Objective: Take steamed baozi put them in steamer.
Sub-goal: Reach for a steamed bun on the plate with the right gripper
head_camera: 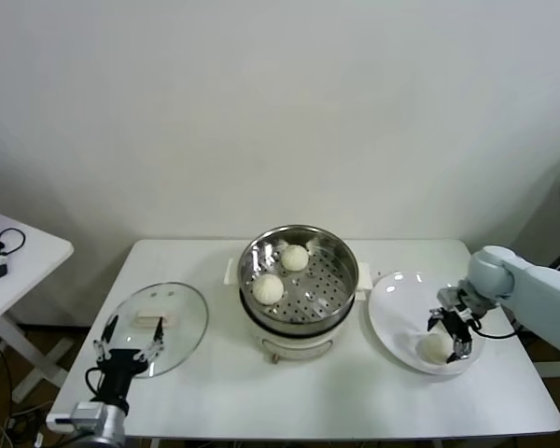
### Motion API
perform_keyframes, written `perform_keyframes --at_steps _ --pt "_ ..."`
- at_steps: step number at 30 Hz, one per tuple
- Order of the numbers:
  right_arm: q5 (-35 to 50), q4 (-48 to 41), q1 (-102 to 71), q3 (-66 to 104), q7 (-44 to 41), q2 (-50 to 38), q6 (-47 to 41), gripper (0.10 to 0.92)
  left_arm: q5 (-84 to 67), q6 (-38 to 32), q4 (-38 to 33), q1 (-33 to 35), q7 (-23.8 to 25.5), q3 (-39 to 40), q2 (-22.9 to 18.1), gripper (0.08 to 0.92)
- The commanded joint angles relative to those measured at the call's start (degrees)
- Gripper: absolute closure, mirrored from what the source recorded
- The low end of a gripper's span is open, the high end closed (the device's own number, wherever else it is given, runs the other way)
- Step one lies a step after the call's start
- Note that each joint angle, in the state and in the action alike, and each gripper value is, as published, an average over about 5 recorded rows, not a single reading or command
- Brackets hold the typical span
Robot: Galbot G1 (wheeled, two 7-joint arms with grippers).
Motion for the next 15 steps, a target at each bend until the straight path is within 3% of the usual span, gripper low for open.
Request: perform_keyframes --at_steps 1,4,15 --pt "-0.21 -0.64 -0.3 -0.2 0.03 0.81 0.11 0.248 -0.06 -0.06 -0.05 0.04 0.11 -0.1 0.0 0.177" --pt "-0.19 -0.54 -0.16 -0.41 -0.09 0.72 0.15 0.305 -0.07 -0.07 0.03 -0.03 0.1 -0.12 0.01 0.177" --pt "0.11 0.5 1.62 -0.32 -0.16 0.35 0.64 0.374 -0.09 -0.05 -0.11 -0.17 0.05 -0.03 0.0 0.177"
